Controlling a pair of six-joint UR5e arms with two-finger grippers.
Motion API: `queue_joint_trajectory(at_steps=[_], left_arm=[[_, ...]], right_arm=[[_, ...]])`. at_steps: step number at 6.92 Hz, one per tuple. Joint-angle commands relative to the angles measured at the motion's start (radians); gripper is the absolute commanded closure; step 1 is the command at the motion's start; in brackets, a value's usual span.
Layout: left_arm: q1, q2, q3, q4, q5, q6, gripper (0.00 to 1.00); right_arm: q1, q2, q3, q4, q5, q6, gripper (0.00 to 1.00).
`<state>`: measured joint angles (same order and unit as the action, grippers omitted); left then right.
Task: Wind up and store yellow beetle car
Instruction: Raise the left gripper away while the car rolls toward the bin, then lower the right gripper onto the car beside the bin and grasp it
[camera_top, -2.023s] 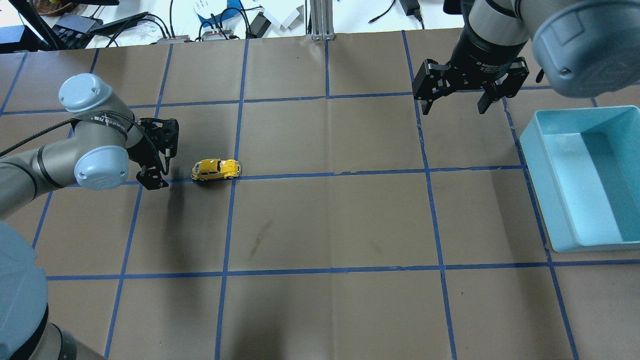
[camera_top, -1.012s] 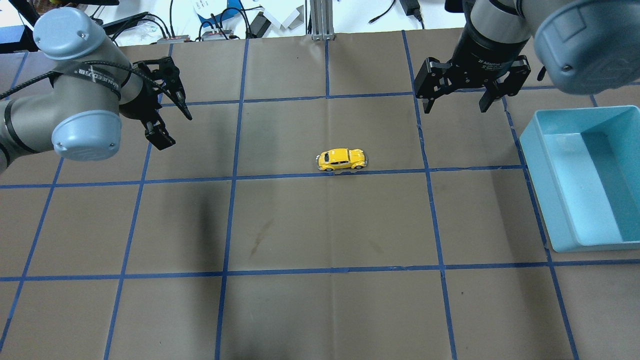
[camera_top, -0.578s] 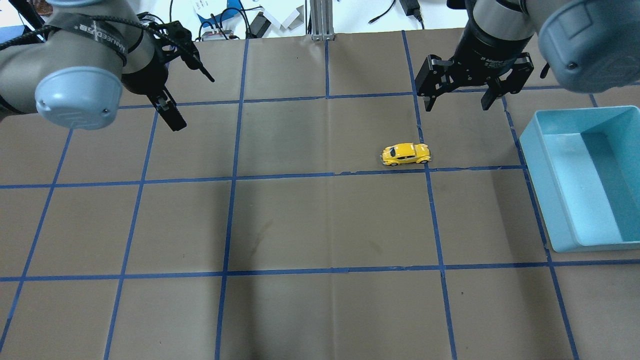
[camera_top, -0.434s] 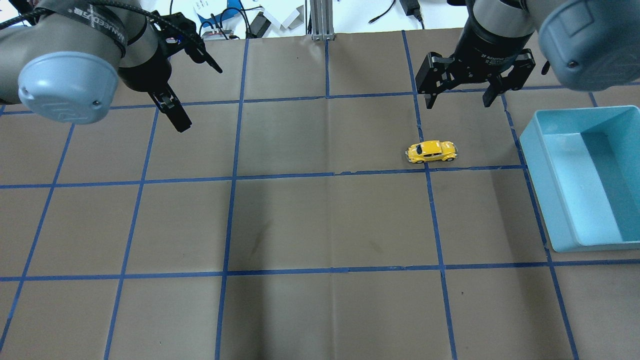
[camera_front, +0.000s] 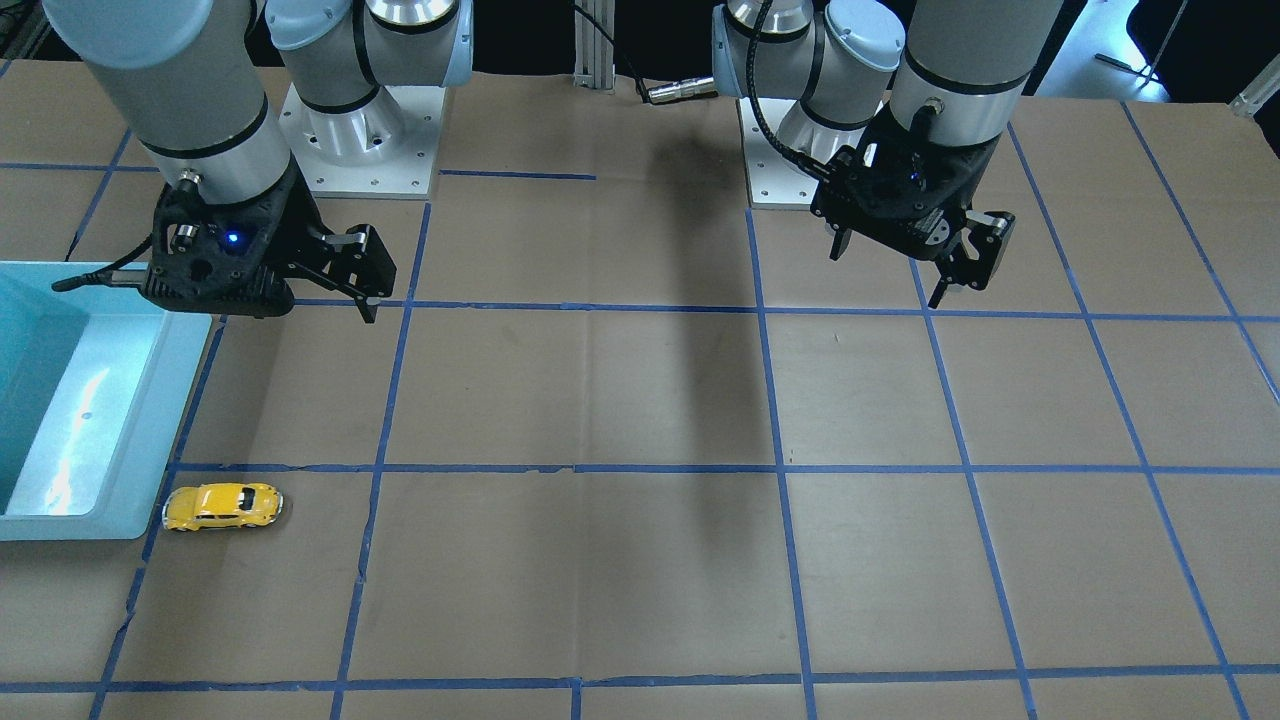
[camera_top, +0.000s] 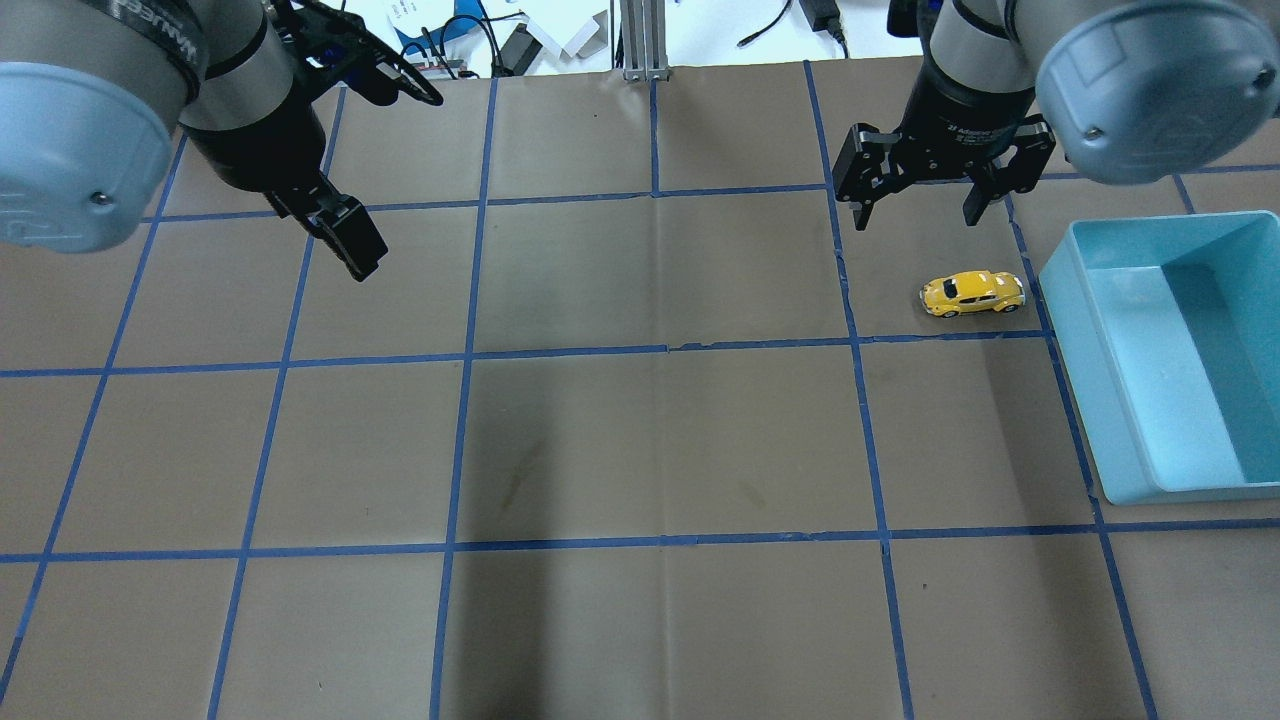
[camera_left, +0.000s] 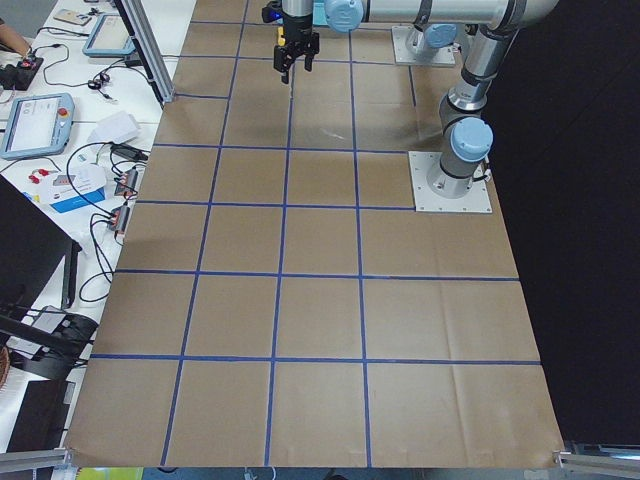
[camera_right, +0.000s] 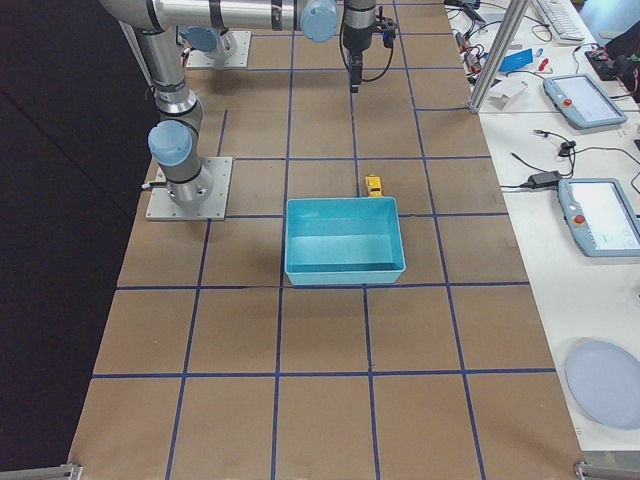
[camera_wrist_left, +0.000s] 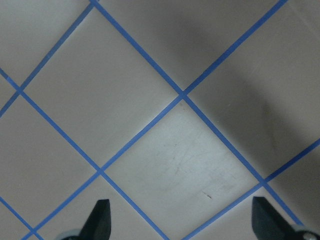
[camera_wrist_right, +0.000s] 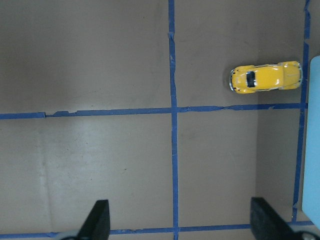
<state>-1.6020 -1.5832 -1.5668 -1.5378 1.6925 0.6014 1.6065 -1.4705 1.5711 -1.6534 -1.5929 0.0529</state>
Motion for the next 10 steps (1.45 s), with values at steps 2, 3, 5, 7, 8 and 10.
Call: queue_joint_trajectory(at_steps=[2,3,5,7,8,10], left_arm=[[-0.004,0.047,-0.009,-0.054,-0.058,-0.279,0.00],[0.013,0.037,0.013,-0.038,-0.063,-0.326,0.00],[0.014,0.022,0.013,-0.025,-0.092,-0.495,0.00],[0.017,-0.010,0.069,-0.042,-0.074,-0.511,0.00],[0.017,-0.030,0.127,-0.123,-0.071,-0.585,0.00],[0.043,-0.018,0.134,-0.163,-0.082,-0.638,0.00]], right_arm=[[0.004,0.019,0.047,-0.006,-0.002,-0.173,0.00],[0.001,0.022,0.050,-0.008,-0.001,-0.314,0.00],[-0.010,0.035,0.055,-0.016,-0.001,-0.631,0.00],[-0.063,0.070,0.058,-0.080,-0.015,-0.906,0.00],[-0.115,0.079,0.061,-0.083,-0.016,-1.000,0.00],[-0.244,0.102,0.139,-0.219,-0.006,-1.294,0.00]])
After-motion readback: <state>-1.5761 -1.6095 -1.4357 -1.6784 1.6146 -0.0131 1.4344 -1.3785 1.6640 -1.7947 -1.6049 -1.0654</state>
